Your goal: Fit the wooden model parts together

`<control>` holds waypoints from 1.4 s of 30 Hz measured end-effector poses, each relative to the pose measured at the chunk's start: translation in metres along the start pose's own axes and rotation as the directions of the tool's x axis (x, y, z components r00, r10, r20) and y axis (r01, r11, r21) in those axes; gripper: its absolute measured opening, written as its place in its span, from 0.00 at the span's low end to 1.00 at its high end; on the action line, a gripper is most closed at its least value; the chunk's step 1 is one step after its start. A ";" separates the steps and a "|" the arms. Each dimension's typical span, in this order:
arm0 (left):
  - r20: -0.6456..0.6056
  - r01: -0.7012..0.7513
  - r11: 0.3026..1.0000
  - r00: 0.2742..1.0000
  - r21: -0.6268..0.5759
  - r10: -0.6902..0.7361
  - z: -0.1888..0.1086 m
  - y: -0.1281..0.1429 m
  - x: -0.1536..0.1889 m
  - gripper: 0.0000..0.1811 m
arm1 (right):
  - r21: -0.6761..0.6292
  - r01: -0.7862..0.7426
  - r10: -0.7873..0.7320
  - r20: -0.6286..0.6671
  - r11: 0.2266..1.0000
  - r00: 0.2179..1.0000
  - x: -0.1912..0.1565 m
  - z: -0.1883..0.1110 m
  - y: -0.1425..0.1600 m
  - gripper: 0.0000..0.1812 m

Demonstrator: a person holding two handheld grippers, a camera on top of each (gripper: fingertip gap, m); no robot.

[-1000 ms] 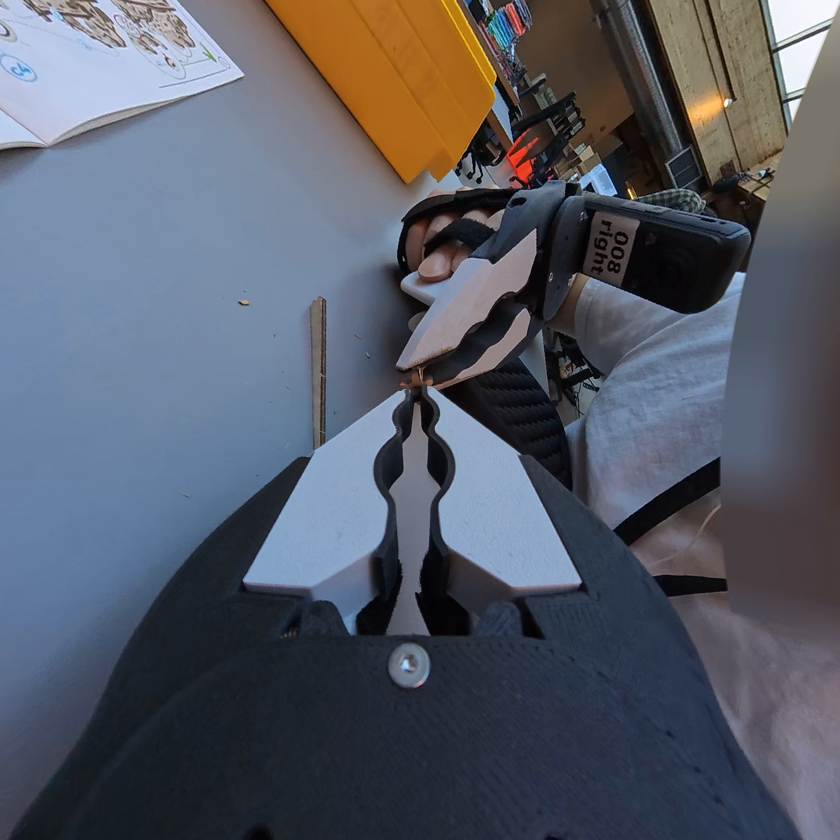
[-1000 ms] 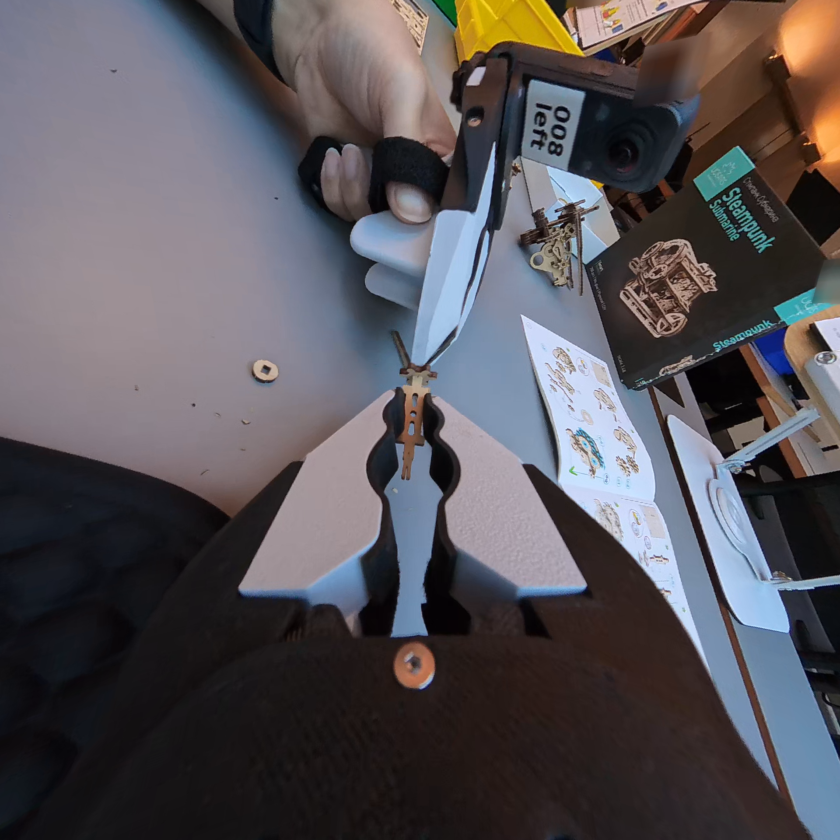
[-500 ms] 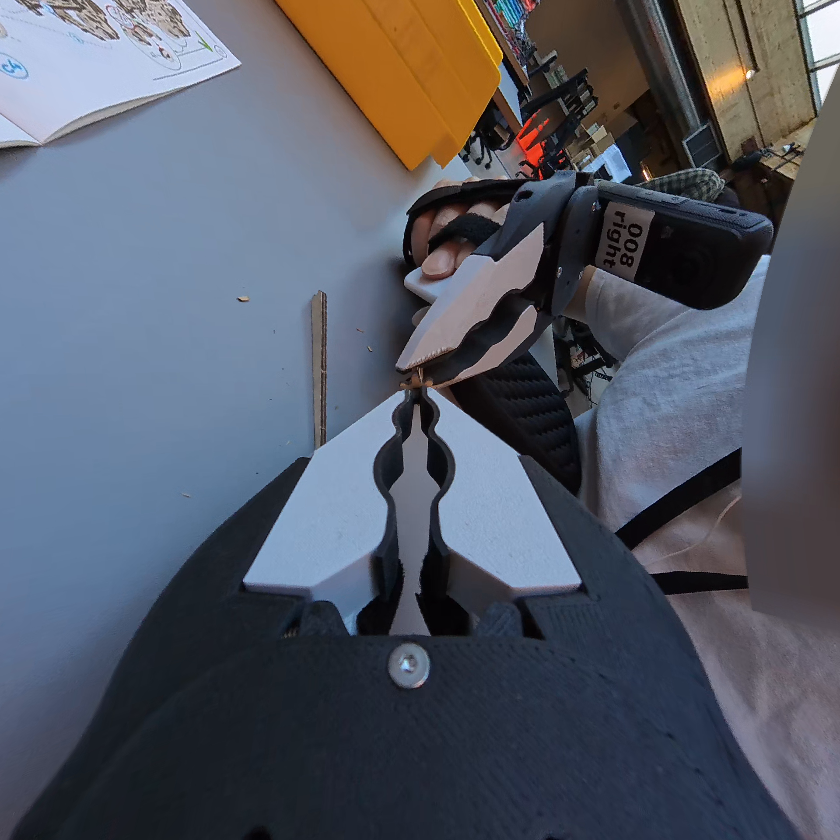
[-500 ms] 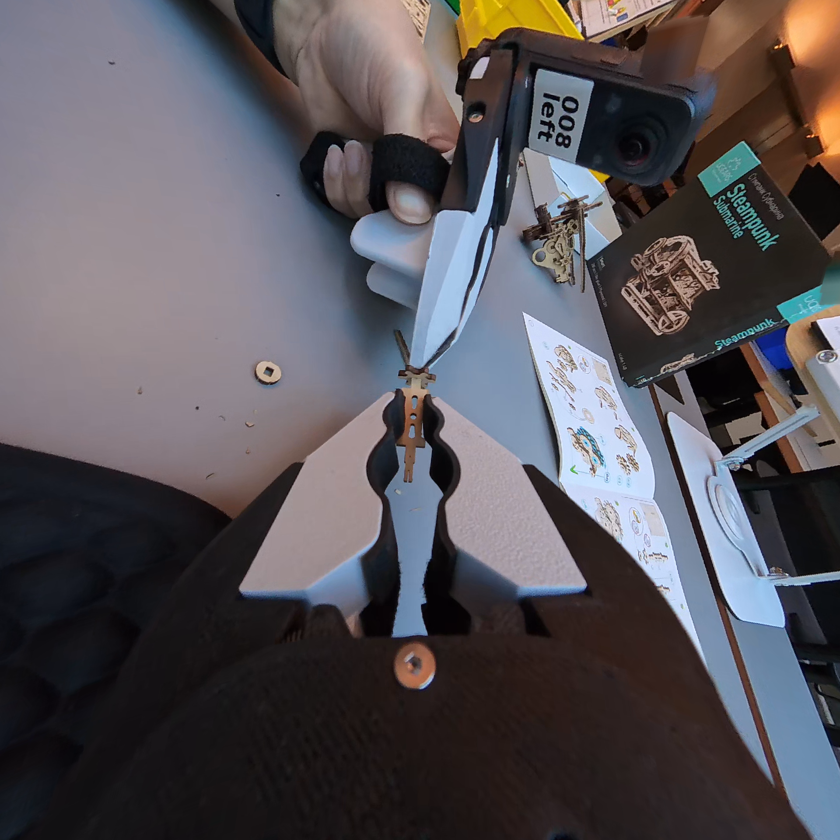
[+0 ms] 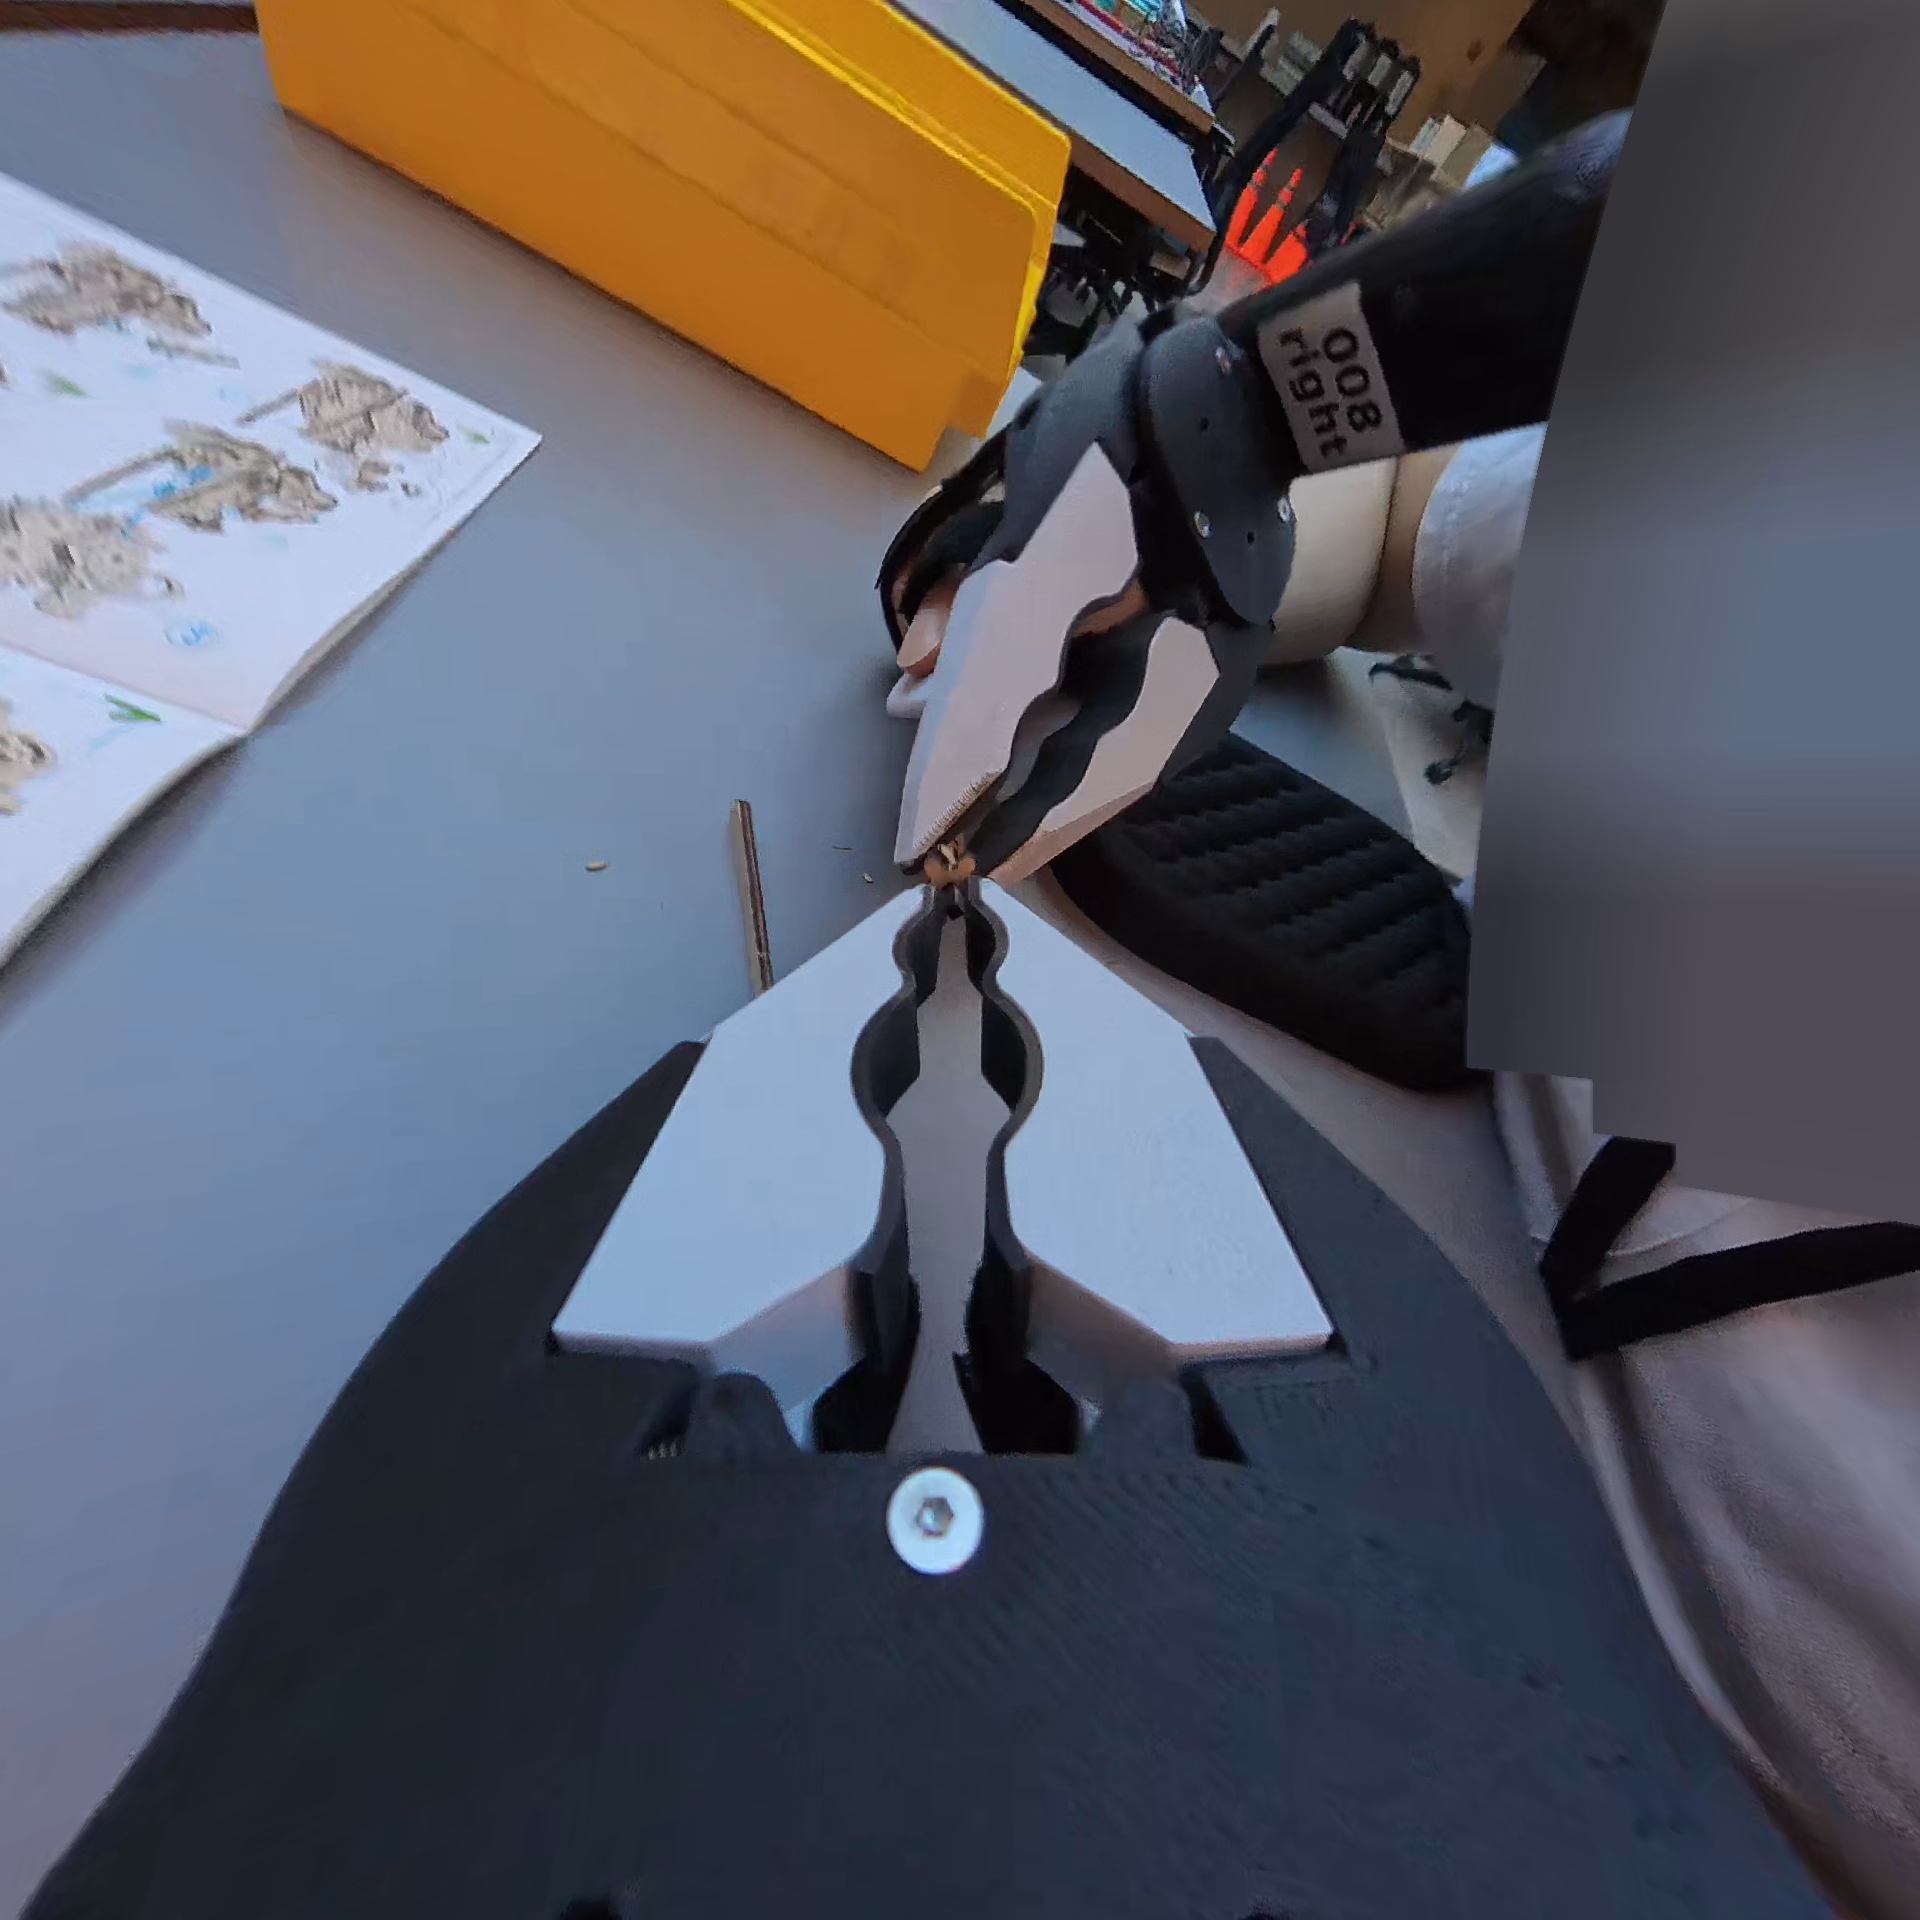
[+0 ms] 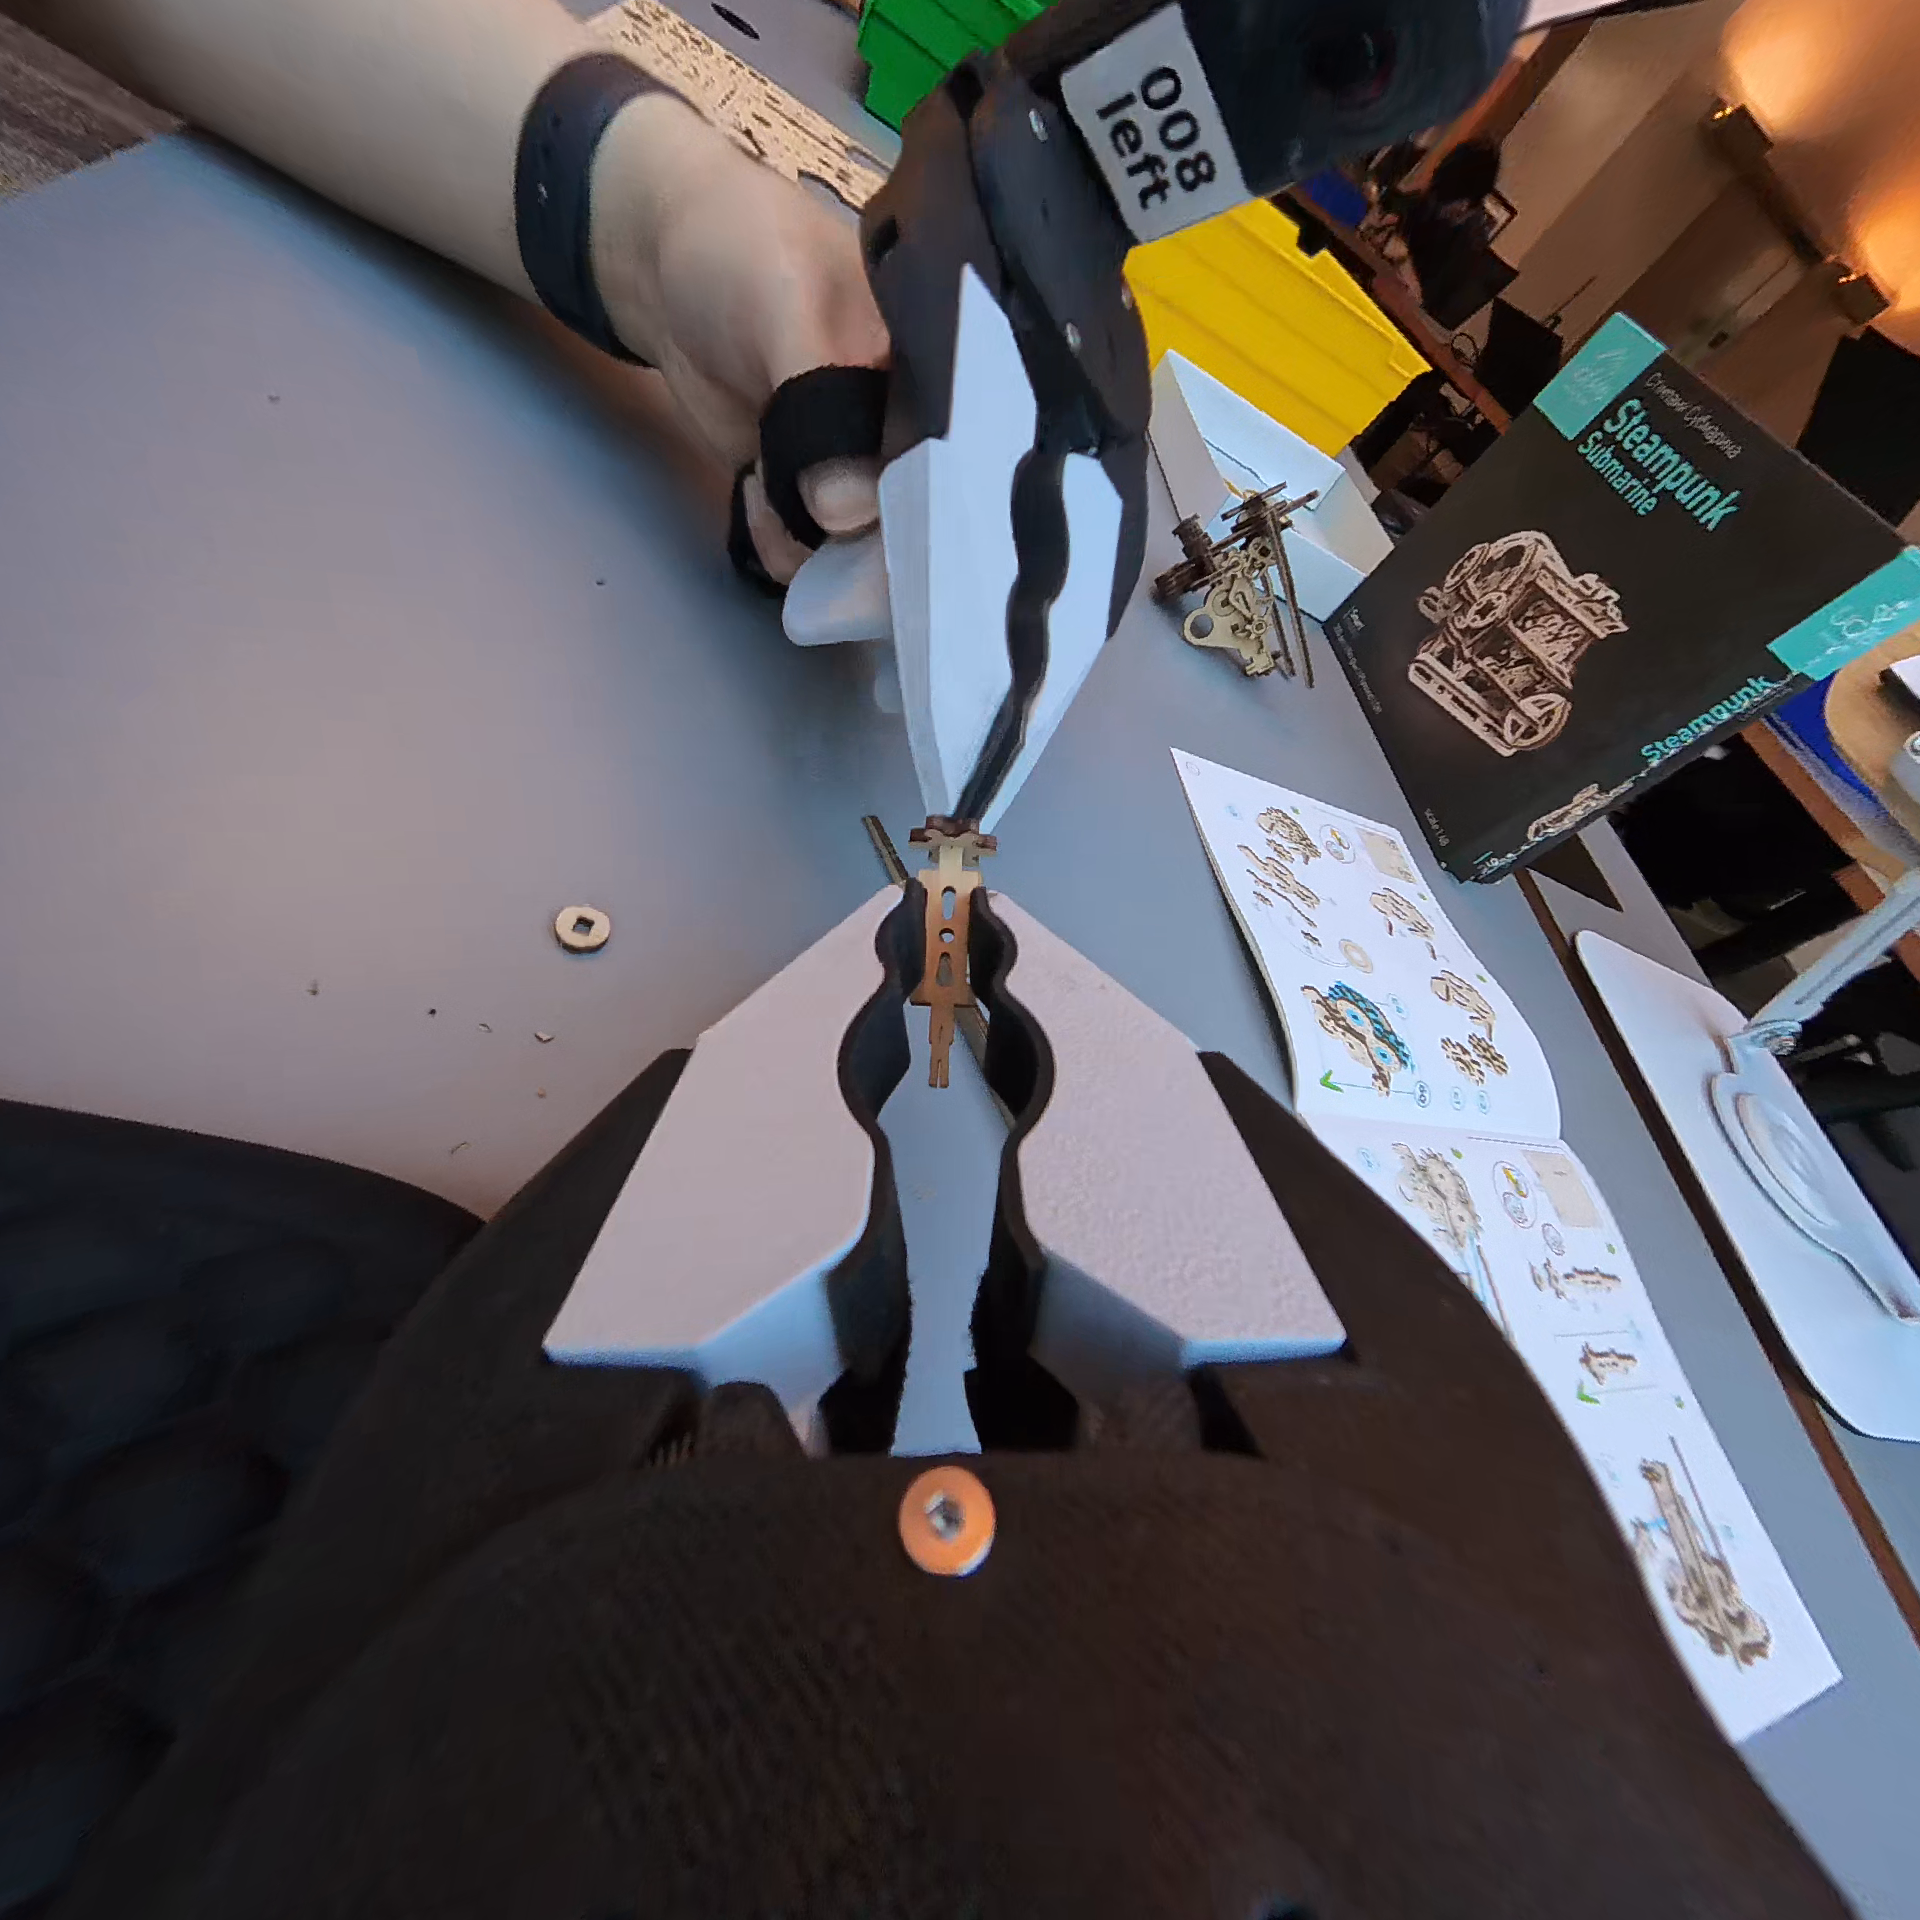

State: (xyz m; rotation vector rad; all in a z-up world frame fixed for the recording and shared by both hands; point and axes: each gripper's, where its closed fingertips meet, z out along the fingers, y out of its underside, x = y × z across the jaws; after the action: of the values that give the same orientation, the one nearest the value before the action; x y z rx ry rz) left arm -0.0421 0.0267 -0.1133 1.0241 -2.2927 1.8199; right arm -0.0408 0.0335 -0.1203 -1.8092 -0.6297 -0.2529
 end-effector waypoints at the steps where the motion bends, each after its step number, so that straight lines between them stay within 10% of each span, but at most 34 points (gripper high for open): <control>1: 0.014 -0.064 0.998 0.998 0.002 0.064 -0.001 -0.002 0.002 0.01 | 0.008 -0.016 0.016 0.010 1.000 1.000 0.000 -0.001 -0.001 0.03; 12: 0.130 -0.593 0.804 0.796 -0.030 0.592 -0.007 -0.001 0.015 0.04 | 0.079 -0.118 0.109 0.111 0.990 0.988 -0.003 -0.006 -0.010 0.03; 42: 0.138 -0.666 0.745 0.735 -0.035 0.664 0.001 0.006 0.019 0.00 | 0.047 -0.181 0.164 0.254 0.982 0.953 -0.015 -0.006 -0.009 0.03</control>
State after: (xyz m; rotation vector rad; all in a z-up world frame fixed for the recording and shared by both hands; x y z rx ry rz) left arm -0.0598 0.0172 -0.1107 0.3211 -3.0132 2.0136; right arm -0.0577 0.0257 -0.1181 -1.8306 -0.6415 0.1155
